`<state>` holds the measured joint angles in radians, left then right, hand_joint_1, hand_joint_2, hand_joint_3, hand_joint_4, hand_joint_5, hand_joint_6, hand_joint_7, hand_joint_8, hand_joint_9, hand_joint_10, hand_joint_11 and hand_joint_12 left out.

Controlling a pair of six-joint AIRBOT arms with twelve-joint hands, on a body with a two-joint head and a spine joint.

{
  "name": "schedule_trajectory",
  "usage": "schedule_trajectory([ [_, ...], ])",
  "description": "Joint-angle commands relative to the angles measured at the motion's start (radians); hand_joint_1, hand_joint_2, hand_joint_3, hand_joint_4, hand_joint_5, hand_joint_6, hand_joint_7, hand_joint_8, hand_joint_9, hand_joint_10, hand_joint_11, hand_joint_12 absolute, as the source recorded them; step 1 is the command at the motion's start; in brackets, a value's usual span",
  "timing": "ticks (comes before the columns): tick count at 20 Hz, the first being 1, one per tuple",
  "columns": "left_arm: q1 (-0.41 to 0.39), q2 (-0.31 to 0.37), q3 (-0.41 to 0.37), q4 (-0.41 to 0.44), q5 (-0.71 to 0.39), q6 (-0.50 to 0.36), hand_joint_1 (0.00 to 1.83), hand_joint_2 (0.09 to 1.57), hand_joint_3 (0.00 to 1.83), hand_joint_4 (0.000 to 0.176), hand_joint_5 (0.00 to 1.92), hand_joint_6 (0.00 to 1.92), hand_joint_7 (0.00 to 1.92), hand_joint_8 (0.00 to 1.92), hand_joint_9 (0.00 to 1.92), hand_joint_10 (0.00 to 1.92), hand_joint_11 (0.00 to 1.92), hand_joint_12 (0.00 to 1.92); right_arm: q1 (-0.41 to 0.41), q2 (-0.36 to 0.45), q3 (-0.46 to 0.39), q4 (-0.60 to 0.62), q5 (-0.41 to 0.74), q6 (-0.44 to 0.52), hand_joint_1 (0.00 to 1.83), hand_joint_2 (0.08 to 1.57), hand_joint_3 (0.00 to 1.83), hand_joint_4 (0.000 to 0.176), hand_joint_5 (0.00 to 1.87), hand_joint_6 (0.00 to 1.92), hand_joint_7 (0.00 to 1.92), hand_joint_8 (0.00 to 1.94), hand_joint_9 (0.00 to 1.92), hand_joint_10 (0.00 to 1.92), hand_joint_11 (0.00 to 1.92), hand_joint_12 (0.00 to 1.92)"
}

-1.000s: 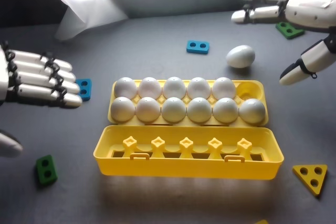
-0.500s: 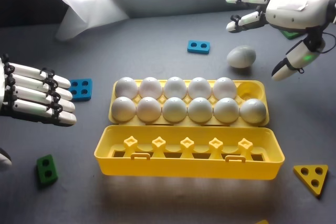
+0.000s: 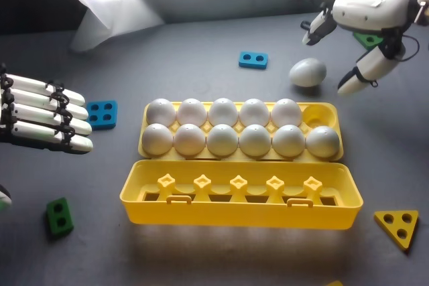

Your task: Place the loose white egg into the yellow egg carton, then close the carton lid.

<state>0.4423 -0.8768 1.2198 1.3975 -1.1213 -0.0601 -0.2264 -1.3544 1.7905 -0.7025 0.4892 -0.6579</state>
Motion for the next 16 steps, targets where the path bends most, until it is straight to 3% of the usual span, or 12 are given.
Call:
schedule_trajectory([
  [1, 0.001, 0.010, 0.013, -0.071, -0.049, 0.001, 0.00, 1.32, 0.01, 0.000, 0.09, 0.01, 0.09, 0.01, 0.05, 0.01, 0.01, 0.00, 0.018, 0.005, 0.020, 0.054, 0.067, 0.009, 0.69, 0.72, 0.00, 0.176, 0.83, 0.04, 0.00, 0.00, 0.00, 0.00, 0.00, 0.00],
  [11, 0.024, 0.004, 0.020, -0.070, -0.058, 0.004, 0.00, 1.32, 0.00, 0.000, 0.10, 0.00, 0.08, 0.00, 0.04, 0.00, 0.00, 0.00, 0.026, -0.035, 0.055, 0.091, 0.027, 0.035, 0.71, 0.75, 0.01, 0.175, 0.83, 0.00, 0.01, 0.00, 0.00, 0.00, 0.00, 0.00],
  [12, 0.031, 0.002, 0.022, -0.068, -0.058, 0.004, 0.00, 1.32, 0.00, 0.000, 0.17, 0.01, 0.15, 0.01, 0.11, 0.01, 0.04, 0.03, 0.026, -0.037, 0.055, 0.091, 0.024, 0.035, 0.73, 0.75, 0.01, 0.155, 0.84, 0.01, 0.02, 0.00, 0.00, 0.00, 0.00, 0.00],
  [16, 0.066, -0.006, 0.027, -0.061, -0.067, -0.002, 0.00, 1.32, 0.00, 0.000, 0.16, 0.00, 0.14, 0.00, 0.09, 0.00, 0.01, 0.02, 0.017, -0.049, 0.055, 0.091, 0.023, 0.033, 0.73, 0.73, 0.00, 0.160, 0.84, 0.01, 0.04, 0.01, 0.00, 0.00, 0.00, 0.00],
])
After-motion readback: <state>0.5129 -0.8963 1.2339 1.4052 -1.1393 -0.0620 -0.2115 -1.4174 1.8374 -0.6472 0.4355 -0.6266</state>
